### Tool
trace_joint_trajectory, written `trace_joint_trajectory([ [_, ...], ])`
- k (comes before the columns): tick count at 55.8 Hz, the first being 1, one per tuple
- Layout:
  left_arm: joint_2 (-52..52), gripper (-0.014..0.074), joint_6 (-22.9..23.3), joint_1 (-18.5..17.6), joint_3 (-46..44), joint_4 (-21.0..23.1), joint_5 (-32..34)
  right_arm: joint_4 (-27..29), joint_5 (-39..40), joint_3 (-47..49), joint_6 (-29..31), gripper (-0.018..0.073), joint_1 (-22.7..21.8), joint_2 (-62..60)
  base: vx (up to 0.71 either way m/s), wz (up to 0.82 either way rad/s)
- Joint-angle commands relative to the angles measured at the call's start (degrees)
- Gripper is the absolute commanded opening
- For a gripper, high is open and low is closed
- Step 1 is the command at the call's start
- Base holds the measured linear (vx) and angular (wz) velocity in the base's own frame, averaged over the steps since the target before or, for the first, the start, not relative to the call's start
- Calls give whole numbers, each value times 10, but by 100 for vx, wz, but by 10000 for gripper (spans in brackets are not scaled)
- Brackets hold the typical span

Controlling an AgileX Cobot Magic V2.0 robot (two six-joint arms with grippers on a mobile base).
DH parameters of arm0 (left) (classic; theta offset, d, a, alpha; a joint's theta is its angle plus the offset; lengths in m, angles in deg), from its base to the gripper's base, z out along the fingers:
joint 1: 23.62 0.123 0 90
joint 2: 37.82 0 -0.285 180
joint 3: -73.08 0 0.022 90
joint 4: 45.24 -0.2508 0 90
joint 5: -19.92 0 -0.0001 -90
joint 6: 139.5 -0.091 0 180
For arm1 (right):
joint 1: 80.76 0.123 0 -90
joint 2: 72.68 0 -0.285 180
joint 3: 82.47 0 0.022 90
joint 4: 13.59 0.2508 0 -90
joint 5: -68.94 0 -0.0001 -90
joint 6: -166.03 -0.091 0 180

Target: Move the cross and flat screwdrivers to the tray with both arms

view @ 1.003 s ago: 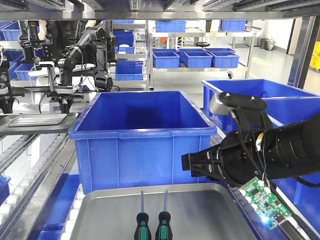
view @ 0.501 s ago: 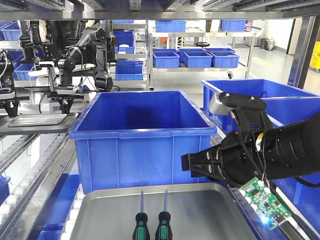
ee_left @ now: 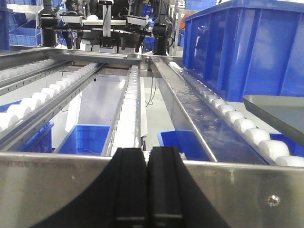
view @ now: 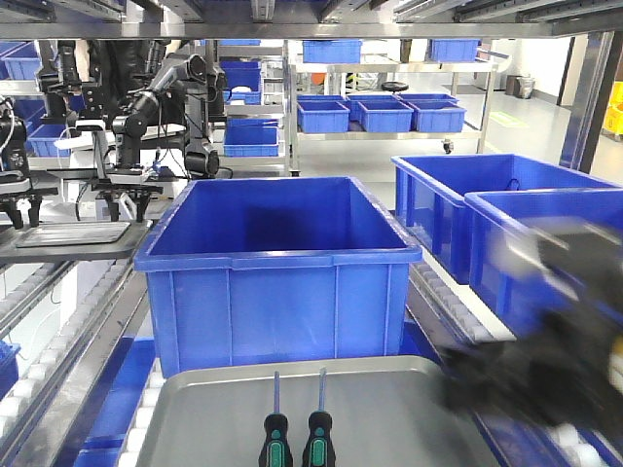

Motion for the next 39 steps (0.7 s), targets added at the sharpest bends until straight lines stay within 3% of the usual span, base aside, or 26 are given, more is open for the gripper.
trace_joint_trajectory([
  [1, 8, -6, 6, 0, -15, 1, 46, -7, 138, -91, 6, 101, -35, -92, 0, 0],
  [11, 8, -6, 6, 0, -15, 1, 46, -40, 224, -307, 6, -13, -133, -304, 0, 0],
  [18, 8, -6, 6, 0, -15, 1, 46, -71, 225, -410, 6, -12, -184, -445, 0, 0],
  [29, 8, -6, 6, 0, -15, 1, 46, -72, 225, -514, 4, -10, -196, -566, 0, 0],
  [32, 8, -6, 6, 0, -15, 1, 46, -73, 180, -511, 4, -10, -196, -583, 0, 0],
  [39, 8, -6, 6, 0, -15, 1, 46, -71, 168, -512, 4, -10, -196, -589, 0, 0],
])
